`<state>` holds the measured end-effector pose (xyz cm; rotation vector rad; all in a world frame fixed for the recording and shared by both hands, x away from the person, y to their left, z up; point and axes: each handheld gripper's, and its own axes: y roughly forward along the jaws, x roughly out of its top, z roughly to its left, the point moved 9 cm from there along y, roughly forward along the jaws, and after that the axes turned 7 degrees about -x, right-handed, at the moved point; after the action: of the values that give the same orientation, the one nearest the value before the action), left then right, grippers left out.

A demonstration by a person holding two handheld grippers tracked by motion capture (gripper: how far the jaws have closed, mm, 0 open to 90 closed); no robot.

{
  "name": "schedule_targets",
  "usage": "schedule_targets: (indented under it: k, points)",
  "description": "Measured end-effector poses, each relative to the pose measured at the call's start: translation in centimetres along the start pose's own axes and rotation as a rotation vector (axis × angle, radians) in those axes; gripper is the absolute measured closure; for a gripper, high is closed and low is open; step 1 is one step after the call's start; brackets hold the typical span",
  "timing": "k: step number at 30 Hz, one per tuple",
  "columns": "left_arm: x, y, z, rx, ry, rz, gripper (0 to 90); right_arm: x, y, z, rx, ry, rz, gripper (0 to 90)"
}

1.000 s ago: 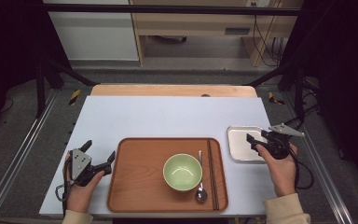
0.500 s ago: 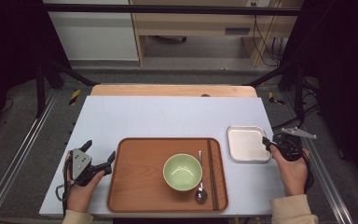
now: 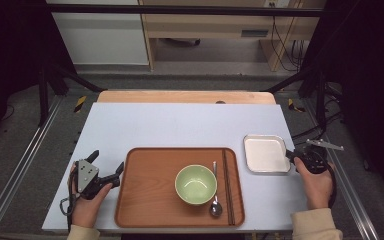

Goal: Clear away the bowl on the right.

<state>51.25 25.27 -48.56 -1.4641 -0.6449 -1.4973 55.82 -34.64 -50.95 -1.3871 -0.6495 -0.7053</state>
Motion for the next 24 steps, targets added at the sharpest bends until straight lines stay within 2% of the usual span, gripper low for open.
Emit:
schedule_targets:
  k: [7, 13, 15, 16, 24]
  points:
    - [-0.02, 0.03, -0.02, 0.0, 0.001, 0.0, 8.0, -0.26, 0.4, -0.17, 0.008, 0.007, 0.014, 66.8]
    - [-0.02, 0.05, -0.04, 0.0, 0.001, 0.0, 8.0, -0.45, 0.57, -0.22, 0.014, 0.041, 0.032, 68.5]
    - [-0.03, 0.06, -0.05, 0.0, 0.002, 0.001, 8.1, -0.55, 0.75, -0.48, 0.01, 0.028, 0.032, 68.9]
    - [-0.02, 0.06, -0.05, 0.0, 0.002, 0.0, 8.1, -0.64, 0.76, -0.39, 0.011, 0.046, 0.041, 69.1]
    - [-0.07, 0.08, -0.05, 0.0, 0.003, 0.004, 8.1, -0.81, 1.02, -0.41, 0.02, 0.051, 0.055, 71.5]
